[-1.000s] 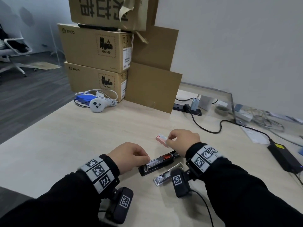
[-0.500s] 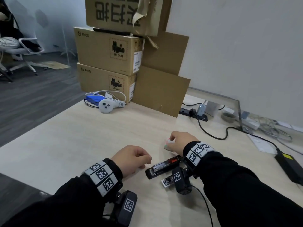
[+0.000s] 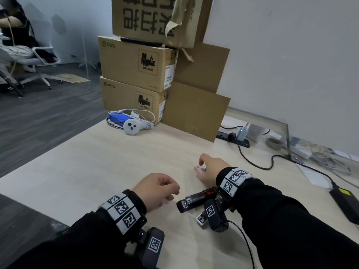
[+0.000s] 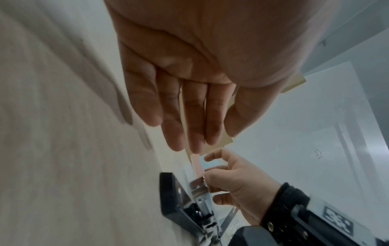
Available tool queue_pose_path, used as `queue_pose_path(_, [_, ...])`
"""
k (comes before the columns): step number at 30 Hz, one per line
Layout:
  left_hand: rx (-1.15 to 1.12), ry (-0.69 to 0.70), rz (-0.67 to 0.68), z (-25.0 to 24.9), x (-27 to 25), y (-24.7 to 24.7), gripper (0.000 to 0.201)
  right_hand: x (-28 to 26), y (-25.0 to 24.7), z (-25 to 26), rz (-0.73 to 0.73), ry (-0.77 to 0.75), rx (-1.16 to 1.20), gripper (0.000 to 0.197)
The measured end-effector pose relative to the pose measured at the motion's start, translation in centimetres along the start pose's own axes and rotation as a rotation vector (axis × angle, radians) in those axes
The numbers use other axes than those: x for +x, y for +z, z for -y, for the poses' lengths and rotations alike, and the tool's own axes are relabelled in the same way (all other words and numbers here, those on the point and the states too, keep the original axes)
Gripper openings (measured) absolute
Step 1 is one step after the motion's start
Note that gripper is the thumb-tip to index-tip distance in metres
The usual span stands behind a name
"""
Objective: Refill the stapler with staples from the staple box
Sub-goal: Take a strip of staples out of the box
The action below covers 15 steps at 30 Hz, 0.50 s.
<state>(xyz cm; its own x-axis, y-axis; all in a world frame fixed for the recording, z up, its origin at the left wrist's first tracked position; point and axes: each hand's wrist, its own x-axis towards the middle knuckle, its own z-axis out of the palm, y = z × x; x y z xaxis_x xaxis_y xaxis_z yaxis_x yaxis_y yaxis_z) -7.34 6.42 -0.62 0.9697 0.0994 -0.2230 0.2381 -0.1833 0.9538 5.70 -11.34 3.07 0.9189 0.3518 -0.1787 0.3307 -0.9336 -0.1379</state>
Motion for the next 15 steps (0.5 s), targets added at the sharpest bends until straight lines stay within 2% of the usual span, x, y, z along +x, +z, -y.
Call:
queue_pose_path(5, [-0.202,0.001,-0.051,-1.5,-0.6,0.2,0.014,-5.0,-2.8,0.1,-0.138,-0.144,0.280,0.025])
queue_pose_path(8, [-0.384,-0.047,0.022,-2.8,-1.5,1.2,0.023,-9.1,-2.2,-0.5,-0.247,-0.245,0.430,0.020])
queue_pose_path(11, [-0.496,-0.061,0.102,-3.1,-2.0,2.5,0.026,-10.7,-0.3,-1.0,-0.273,-0.326,0.517,0.019])
queue_pose_path(13, [-0.535,-0.071,0.102,-2.8,-2.2,3.6,0.024,-11.2,1.0,-1.4,-0.292,-0.344,0.572,0.021])
queue_pose_path(15, [-0.570,-0.084,0.077,-2.5,-2.3,4.4,0.020,-11.3,2.3,-1.9,-0.333,-0.266,0.710,0.021])
